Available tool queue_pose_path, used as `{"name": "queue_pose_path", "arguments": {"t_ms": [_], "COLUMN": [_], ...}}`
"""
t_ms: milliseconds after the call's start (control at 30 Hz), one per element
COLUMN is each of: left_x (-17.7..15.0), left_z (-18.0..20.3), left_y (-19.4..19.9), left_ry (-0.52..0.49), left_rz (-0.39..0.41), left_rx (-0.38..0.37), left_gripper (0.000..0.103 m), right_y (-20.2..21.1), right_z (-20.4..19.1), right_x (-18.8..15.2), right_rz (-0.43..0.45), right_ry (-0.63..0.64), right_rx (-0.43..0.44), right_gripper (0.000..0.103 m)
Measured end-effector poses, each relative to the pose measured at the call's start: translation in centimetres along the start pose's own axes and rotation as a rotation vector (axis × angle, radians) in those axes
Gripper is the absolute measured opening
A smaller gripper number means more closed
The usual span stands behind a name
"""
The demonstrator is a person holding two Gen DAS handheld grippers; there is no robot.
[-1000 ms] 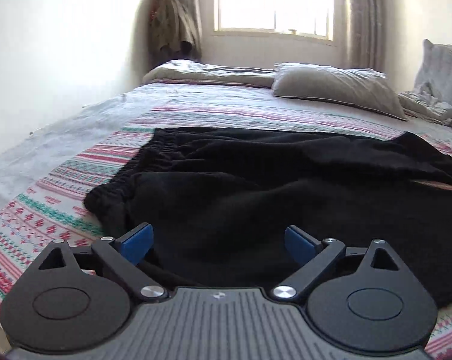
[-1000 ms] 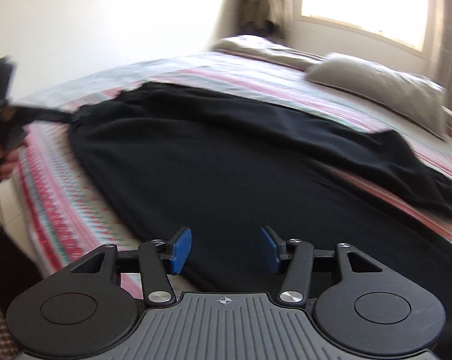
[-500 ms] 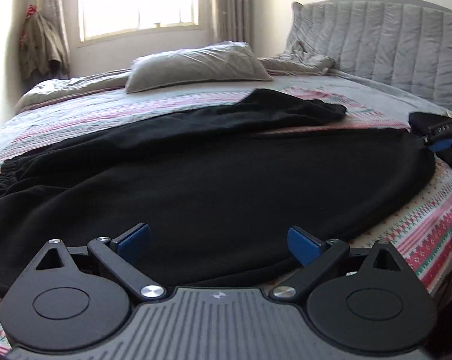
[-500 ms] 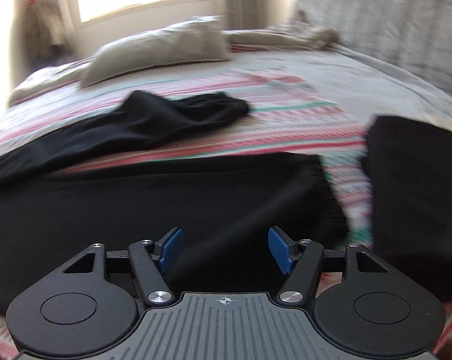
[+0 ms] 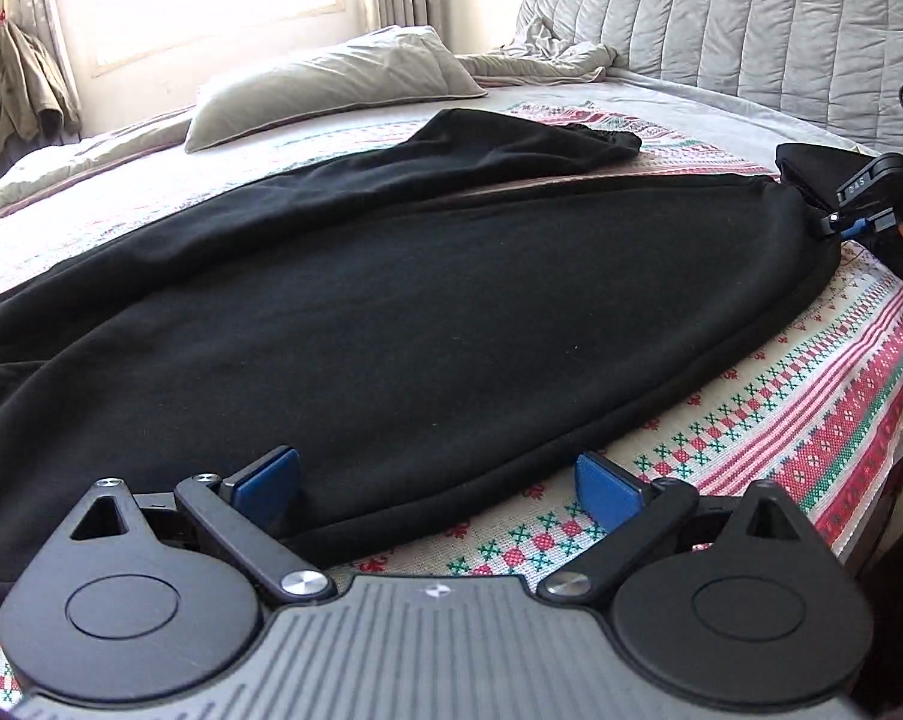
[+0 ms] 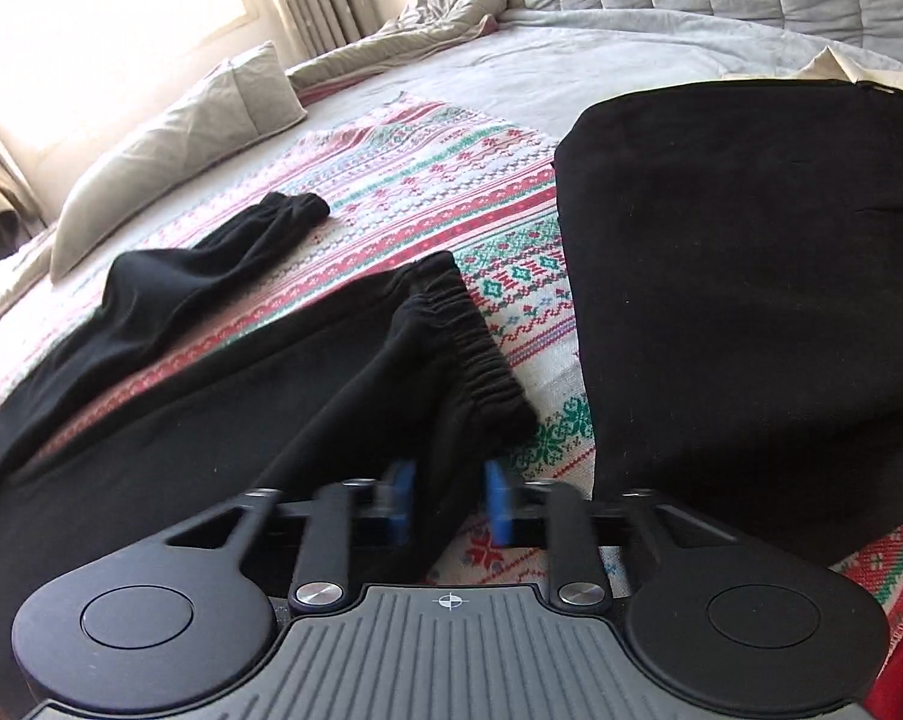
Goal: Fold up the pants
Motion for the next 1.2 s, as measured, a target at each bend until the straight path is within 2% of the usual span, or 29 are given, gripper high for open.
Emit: {"name": "queue_pose_path", "arguments": {"t_ms": [33, 167, 267, 333, 467, 533, 633, 733, 767, 967, 1200], "left_x": [-0.1, -0.5, -0.8, -0.6, 0.9, 2.3, 5.2, 9.1, 10.7, 19.5, 27.9], "left_z": [0.0, -0.3, -0.4, -0.4, -0.7, -0.9, -1.3, -1.6, -1.6, -0.8, 2.7], "left_y": [-0.1, -0.3, 0.0, 0.2, 0.5, 0.6, 0.5, 0.3, 0.3, -0.5, -5.3], "left_ry": [0.007, 0.044, 0.049, 0.046, 0.057, 0.08, 0.097, 0.084, 0.083, 0.089, 0.028], "left_rz": [-0.006, -0.031, -0.036, -0.038, -0.024, -0.021, -0.006, 0.027, 0.042, 0.109, 0.157], "left_rx": [-0.004, -0.028, -0.031, -0.024, -0.018, -0.028, -0.028, 0.011, 0.021, 0.03, 0.03], "left_gripper": [0.103, 0.103, 0.103, 0.103, 0.103, 0.103, 0.103, 0.103, 0.103, 0.103, 0.103], "right_y": [0.3, 1.0, 0.8, 1.1, 2.4, 3.2, 4.1, 4.2, 4.2, 3.2, -0.6], "right_z": [-0.1, 0.2, 0.3, 0.3, 0.3, -0.1, -1.7, -4.0, -4.7, -8.4, -11.0], "right_x": [0.0, -0.5, -0.7, -0.7, -0.1, 0.5, 1.7, 3.6, 4.3, 9.1, 14.3], "right_rz": [-0.002, -0.014, -0.033, -0.037, -0.028, -0.015, 0.007, 0.006, 0.01, 0.034, 0.053], "right_ry": [-0.006, 0.045, 0.055, 0.058, 0.02, 0.002, 0.021, 0.048, 0.052, 0.096, 0.081], "right_rx": [-0.003, -0.106, -0.139, -0.148, -0.117, -0.079, -0.016, 0.062, 0.081, 0.153, 0.229], "right_gripper": [0.006, 0.006, 0.009, 0.025, 0.04, 0.06, 0.065, 0.075, 0.075, 0.084, 0.09]}}
Point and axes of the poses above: each gripper's, at about its wrist camera, not at the fingertips, and y roughly against the way its jaws point, z to its right, x to its top, the point moved 10 cm from there along -y, roughly the way its jaws point, and after that the axes turned 1 degree about x, right-handed, at the moved point
